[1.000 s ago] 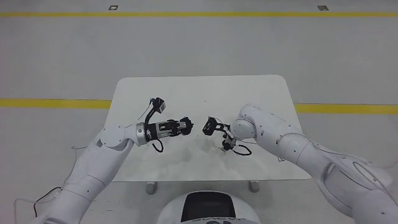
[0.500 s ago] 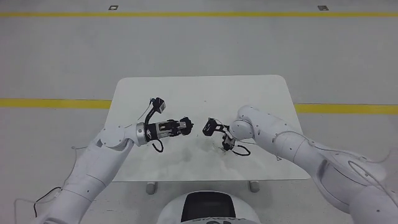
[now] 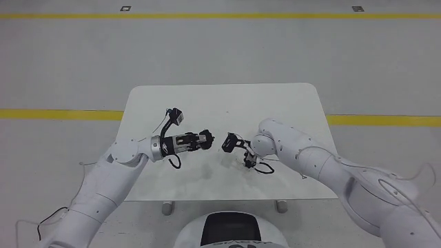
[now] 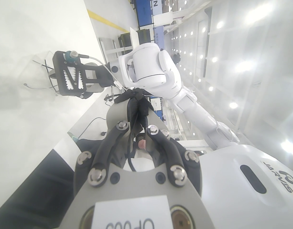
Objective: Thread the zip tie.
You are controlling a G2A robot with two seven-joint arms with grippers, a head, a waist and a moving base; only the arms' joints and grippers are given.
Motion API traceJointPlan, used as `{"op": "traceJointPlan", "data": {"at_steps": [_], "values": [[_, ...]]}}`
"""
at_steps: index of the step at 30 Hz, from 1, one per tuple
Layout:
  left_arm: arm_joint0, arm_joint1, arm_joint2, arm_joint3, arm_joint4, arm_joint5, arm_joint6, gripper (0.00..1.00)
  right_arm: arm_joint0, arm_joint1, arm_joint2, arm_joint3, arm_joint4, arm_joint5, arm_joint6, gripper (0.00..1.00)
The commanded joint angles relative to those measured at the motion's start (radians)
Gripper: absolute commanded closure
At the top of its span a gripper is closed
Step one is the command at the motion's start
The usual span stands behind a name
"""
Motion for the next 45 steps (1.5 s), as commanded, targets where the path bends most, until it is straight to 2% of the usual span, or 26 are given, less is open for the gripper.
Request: {"op": "traceJointPlan", "data": {"at_steps": [1,11,26,34,38,42,45], "values": [[0.000,0.000,0.000,0.000,0.000,0.000,0.000,1.00,-0.002,-0.005,0.000,0.009,0.002,0.000,0.001,0.74],[0.000,0.000,0.000,0.000,0.000,0.000,0.000,1.00,-0.004,-0.028,0.000,0.047,0.005,0.000,-0.001,0.75],[0.000,0.000,0.000,0.000,0.000,0.000,0.000,1.00,-0.006,-0.059,0.000,0.089,-0.006,0.000,0.009,0.82],[0.000,0.000,0.000,0.000,0.000,0.000,0.000,1.00,-0.007,-0.081,0.000,0.121,-0.014,0.000,0.019,0.80],[0.000,0.000,0.000,0.000,0.000,0.000,0.000,1.00,-0.007,-0.090,0.000,0.136,-0.015,0.000,0.020,0.86],[0.000,0.000,0.000,0.000,0.000,0.000,0.000,1.00,-0.006,-0.099,0.000,0.150,-0.017,0.000,0.020,1.00],[0.000,0.000,0.000,0.000,0.000,0.000,0.000,1.00,-0.005,-0.105,0.000,0.161,-0.019,0.000,0.019,1.00]]}}
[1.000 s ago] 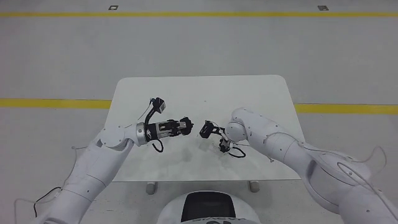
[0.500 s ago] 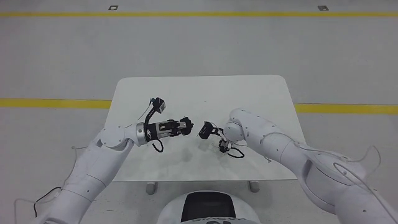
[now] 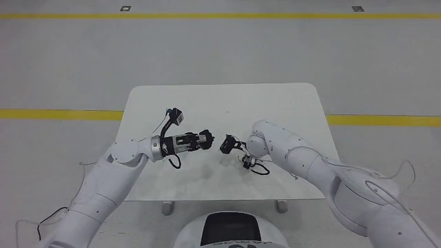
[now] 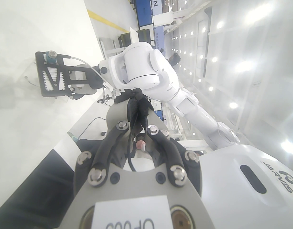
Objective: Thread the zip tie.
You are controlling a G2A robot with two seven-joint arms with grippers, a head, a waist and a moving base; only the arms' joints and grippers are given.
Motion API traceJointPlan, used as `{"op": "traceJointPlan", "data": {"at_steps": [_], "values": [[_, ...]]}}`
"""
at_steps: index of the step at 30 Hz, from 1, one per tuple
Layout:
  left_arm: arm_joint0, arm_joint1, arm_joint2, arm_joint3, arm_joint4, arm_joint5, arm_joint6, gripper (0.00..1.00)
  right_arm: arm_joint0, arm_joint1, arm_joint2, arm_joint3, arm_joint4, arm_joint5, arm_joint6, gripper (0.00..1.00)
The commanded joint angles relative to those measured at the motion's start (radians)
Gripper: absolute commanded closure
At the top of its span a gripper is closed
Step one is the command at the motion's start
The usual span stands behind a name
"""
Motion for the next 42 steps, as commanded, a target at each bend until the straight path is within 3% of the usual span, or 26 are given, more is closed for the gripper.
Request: {"op": "traceJointPlan", "data": {"at_steps": [1,17,18,19,42], "values": [[0.000,0.000,0.000,0.000,0.000,0.000,0.000,1.00,0.001,-0.003,0.000,0.006,-0.001,0.000,-0.001,1.00],[0.000,0.000,0.000,0.000,0.000,0.000,0.000,1.00,0.013,-0.003,0.000,0.009,-0.012,0.000,0.000,1.00],[0.000,0.000,0.000,0.000,0.000,0.000,0.000,1.00,0.012,-0.002,0.000,0.008,-0.011,0.000,0.002,0.76],[0.000,0.000,0.000,0.000,0.000,0.000,0.000,1.00,0.012,-0.002,0.000,0.006,-0.009,0.000,0.004,0.60],[0.000,0.000,0.000,0.000,0.000,0.000,0.000,1.00,0.001,0.005,0.000,-0.020,-0.059,0.000,-0.055,0.73]]}}
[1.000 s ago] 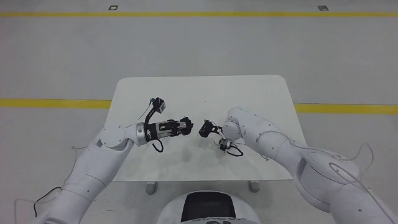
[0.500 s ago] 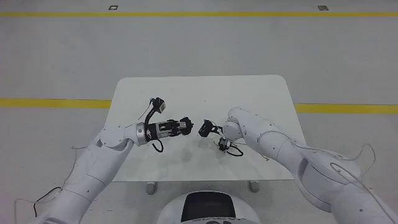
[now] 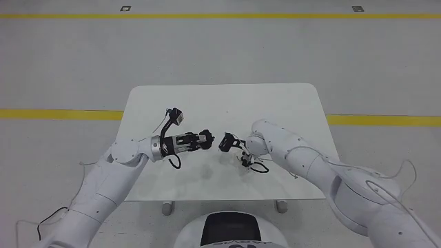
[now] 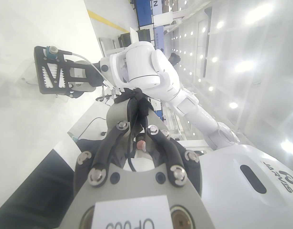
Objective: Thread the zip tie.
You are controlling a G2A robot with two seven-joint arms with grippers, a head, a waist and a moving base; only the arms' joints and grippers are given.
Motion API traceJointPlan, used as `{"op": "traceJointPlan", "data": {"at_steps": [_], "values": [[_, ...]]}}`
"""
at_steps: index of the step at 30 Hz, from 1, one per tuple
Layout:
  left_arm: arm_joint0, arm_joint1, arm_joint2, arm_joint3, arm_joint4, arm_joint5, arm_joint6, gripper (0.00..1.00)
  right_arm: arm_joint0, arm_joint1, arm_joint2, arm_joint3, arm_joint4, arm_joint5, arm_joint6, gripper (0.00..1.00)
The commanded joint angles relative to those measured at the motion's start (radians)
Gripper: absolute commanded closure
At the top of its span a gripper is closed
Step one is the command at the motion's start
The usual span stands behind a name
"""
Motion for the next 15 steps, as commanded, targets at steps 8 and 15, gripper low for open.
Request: {"op": "traceJointPlan", "data": {"at_steps": [8,15], "values": [[0.000,0.000,0.000,0.000,0.000,0.000,0.000,1.00,-0.010,-0.002,0.000,-0.009,-0.029,0.000,-0.009,0.76],[0.000,0.000,0.000,0.000,0.000,0.000,0.000,1.00,-0.012,-0.002,0.000,-0.007,-0.033,0.000,-0.007,0.92]]}}
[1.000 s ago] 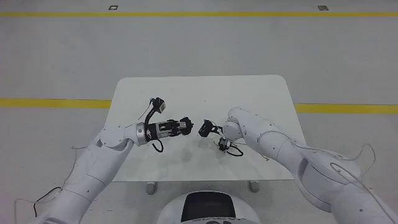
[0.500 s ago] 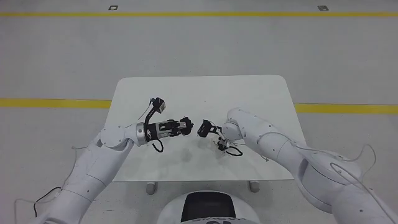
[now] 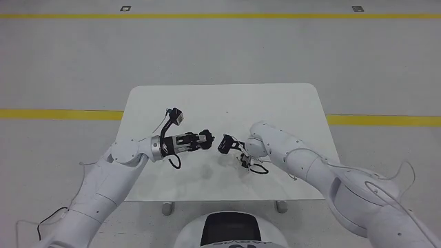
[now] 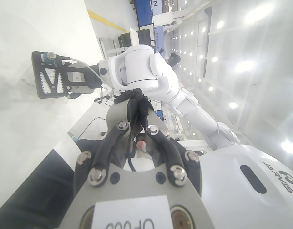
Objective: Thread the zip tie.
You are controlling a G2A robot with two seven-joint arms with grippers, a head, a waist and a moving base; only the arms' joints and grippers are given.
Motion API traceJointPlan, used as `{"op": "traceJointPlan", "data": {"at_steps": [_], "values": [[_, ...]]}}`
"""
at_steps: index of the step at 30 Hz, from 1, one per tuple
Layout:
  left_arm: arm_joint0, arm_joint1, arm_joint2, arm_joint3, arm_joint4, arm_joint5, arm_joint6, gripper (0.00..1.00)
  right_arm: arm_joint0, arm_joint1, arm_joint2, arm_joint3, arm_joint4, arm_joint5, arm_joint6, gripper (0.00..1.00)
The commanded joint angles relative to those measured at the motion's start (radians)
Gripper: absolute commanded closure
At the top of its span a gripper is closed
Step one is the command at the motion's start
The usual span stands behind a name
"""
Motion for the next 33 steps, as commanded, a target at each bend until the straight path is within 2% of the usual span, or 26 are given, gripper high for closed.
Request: {"op": "traceJointPlan", "data": {"at_steps": [1,6,12,16,19,23,26,29,33], "values": [[0.000,0.000,0.000,0.000,0.000,0.000,0.000,1.00,0.000,0.000,0.000,0.000,-0.001,0.000,0.002,0.95],[0.000,0.000,0.000,0.000,0.000,0.000,0.000,1.00,0.000,-0.002,0.000,0.002,-0.002,0.000,0.005,1.00],[0.000,0.000,0.000,0.000,0.000,0.000,0.000,1.00,0.004,-0.002,0.000,0.002,-0.006,0.000,0.014,1.00],[0.000,0.000,0.000,0.000,0.000,0.000,0.000,1.00,0.014,0.010,0.000,-0.014,0.014,0.000,0.029,1.00],[0.000,0.000,0.000,0.000,0.000,0.000,0.000,1.00,0.024,0.030,0.000,-0.044,0.044,0.000,0.038,1.00],[0.000,0.000,0.000,0.000,0.000,0.000,0.000,1.00,0.034,0.071,0.000,-0.106,0.069,0.000,0.037,1.00],[0.000,0.000,0.000,0.000,0.000,0.000,0.000,1.00,0.040,0.115,0.006,-0.166,0.091,0.000,0.020,1.00],[0.000,0.000,0.000,0.000,0.000,0.000,0.000,1.00,0.037,0.170,0.026,-0.236,0.109,0.000,-0.005,1.00],[0.000,0.000,0.000,0.000,0.000,0.000,0.000,1.00,0.009,0.258,0.076,-0.339,0.132,0.000,-0.058,1.00]]}}
